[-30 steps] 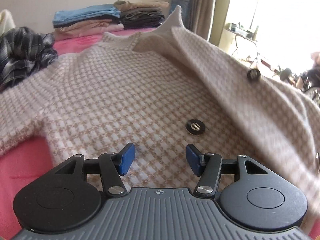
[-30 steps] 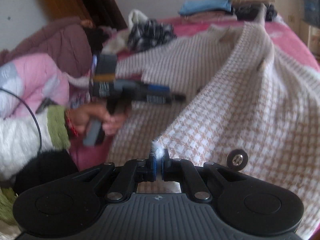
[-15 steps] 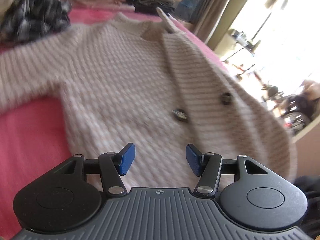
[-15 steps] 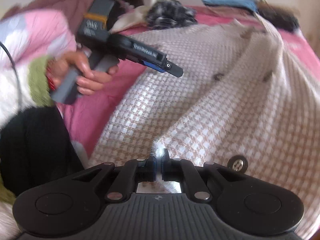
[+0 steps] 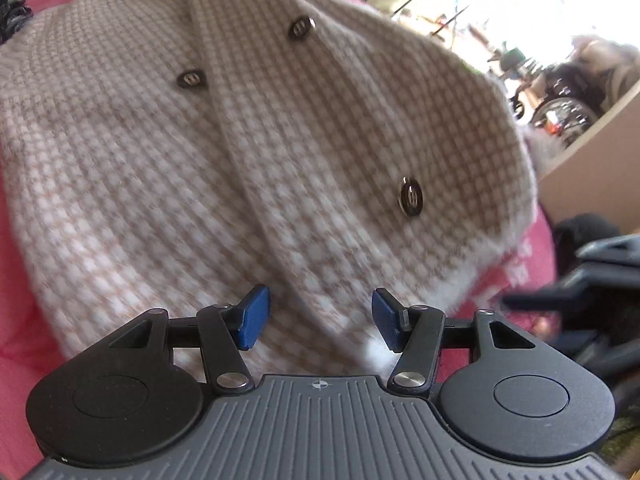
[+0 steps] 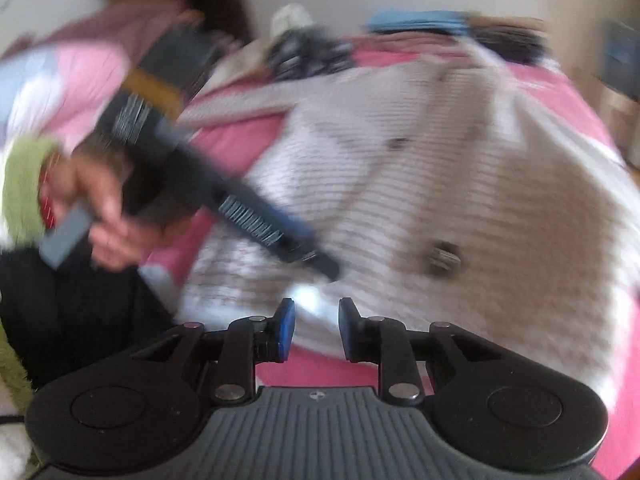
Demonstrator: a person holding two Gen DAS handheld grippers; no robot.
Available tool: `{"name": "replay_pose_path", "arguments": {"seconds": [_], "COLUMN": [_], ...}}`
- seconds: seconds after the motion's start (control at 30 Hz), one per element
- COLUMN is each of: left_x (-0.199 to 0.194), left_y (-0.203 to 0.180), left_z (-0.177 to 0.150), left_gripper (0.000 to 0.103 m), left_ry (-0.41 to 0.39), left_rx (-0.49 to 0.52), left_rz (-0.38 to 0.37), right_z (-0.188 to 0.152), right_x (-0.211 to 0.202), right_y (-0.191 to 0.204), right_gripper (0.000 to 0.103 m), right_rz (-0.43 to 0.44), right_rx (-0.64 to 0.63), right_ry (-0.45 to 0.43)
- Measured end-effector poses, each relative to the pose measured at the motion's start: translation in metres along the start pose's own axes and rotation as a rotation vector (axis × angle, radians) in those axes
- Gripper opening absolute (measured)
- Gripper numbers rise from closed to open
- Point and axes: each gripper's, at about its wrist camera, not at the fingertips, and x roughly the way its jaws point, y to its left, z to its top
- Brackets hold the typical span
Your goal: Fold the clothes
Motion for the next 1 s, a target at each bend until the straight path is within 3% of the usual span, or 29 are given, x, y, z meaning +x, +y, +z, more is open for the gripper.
{"name": "replay_pose_path", "arguments": {"seconds": [0.17,0.3,0.37,0.47,0.57,0.73,0.87,1.0], "left_x": [0.002,0.003,0.004,0.006,0.006,0.003,0.004,-0.002], "left_y": [-0.013,-0.021,-0.027,-0.034,-0.040,-0.045,-0.050,-0.038], "left_z": [-0.008,-0.008,-0.010,-0.014,-0.017,-0.023,-0.024,-0.024], "left_gripper": [0.056,0.054,0.052,0.049,0.044,0.032,0.029,0.030], "left_ry": [-0.041,-0.064,-0.077,-0.098,-0.114,-0.146,-0.160,-0.140], "left_rx": [-0.035,-0.064,-0.051,-0.030,-0.039,-0.060,-0.056,-0.131], "left_rz": [0.089,0.150,0.184,0.225,0.243,0.258,0.267,0.192], "right_z": [-0.035,-0.051,-0.056,-0.061,-0.063,-0.052,-0.043,-0.040], "right_x": [-0.058,-0.068,-0.070,-0.072,-0.073,-0.065,-0.049,-0.043], "right_y": [-0.065,-0.117,-0.144,-0.179,-0.204,-0.221,-0.223,-0.211], "right_gripper": [0.026,0.026,0.026,0.028,0.038,0.046,0.050,0.052], "right_rz": [-0.210,-0.343,-0.312,-0.189,-0.069,0.046,0.105,0.097], "right_rx": [0.195,0.358,0.500,0.695,0.830,0.887,0.903,0.867], "right_ry": [-0.058,-0.008,-0.019,-0.078,-0.142,-0.189,-0.182,-0.178]}}
